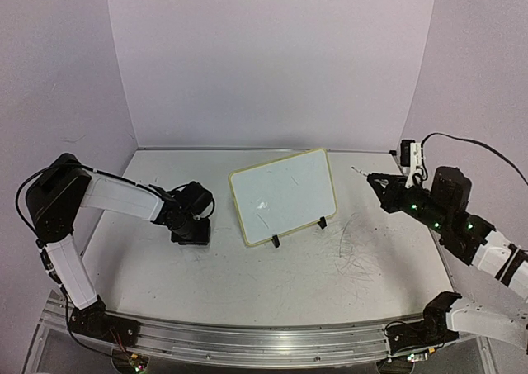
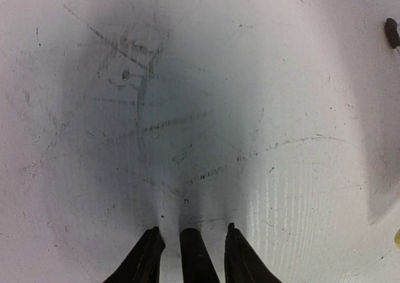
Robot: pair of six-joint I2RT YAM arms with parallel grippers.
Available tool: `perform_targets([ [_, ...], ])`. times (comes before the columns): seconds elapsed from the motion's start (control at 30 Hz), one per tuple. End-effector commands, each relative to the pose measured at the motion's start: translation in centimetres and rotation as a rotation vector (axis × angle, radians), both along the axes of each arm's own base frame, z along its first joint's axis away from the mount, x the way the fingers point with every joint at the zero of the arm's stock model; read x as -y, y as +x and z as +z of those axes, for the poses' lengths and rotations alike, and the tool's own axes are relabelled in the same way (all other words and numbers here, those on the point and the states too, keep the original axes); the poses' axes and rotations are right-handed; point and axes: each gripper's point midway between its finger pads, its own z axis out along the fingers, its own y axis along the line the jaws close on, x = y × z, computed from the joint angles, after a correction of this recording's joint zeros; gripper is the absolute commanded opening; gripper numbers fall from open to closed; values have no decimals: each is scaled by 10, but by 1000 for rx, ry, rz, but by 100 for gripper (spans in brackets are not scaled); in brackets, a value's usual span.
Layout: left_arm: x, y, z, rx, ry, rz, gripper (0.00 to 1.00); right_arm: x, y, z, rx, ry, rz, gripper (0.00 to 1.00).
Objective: Write a sentence on the whiteboard
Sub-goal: Place the pen cap at the center of the board.
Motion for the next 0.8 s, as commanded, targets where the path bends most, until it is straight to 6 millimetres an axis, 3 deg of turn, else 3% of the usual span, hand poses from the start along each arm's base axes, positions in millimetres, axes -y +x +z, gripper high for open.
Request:
perform_targets([
  [0.0,6,5,24,29,-16,-20,44,17,3,31,104,84,-99,0],
  [0.17,7,11,47,79,-30,-27,52,18,0,30,100,103,-95,0],
  [0.57,12,19,127,232,-126,-54,63,13,-10,45,141,93,-40,0],
  [0.77,-6,21,160,298,-176,-50,83,12,-9,40,116,82,-40,0],
])
